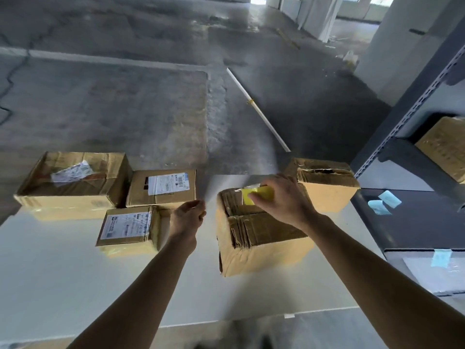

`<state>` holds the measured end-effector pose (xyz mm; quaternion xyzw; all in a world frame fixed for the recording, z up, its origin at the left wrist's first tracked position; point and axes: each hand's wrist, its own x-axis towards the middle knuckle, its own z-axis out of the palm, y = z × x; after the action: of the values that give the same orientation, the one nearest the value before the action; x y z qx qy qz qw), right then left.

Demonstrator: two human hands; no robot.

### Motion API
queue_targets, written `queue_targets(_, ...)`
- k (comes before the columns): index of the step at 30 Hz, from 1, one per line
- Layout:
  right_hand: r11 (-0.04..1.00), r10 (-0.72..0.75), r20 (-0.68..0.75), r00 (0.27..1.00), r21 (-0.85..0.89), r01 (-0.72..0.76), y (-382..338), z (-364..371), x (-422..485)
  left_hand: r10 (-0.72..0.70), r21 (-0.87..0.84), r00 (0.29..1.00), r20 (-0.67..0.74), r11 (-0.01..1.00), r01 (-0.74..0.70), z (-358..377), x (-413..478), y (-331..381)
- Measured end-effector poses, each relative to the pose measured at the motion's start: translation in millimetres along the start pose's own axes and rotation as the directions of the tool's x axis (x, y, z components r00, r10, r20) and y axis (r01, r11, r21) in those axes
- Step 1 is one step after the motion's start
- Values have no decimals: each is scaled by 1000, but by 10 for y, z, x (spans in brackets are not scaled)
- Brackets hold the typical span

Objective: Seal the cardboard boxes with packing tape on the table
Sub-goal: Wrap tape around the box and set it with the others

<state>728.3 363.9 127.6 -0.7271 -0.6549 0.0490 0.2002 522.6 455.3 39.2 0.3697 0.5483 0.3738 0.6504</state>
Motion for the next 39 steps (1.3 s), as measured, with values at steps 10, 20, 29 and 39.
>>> queue_targets(10, 941, 108, 112, 988, 310, -138, -144, 119, 303, -216, -79, 976, 12, 973, 216, -1, 92, -390)
queue_targets(20, 954, 130, 98, 987, 258, -151, -217, 152, 380, -275, -34, 961, 11, 961, 275, 113, 86, -499)
queue_targets(29, 960, 163, 118, 980, 210, -185, -98, 159, 381, -275, 2, 962, -1, 962, 275, 291, 41, -620)
queue_targets(39, 960, 167, 112, 980, 206, -187, -51, 180, 367, -186, 78, 982, -19, 979, 187, 412, 14, -647)
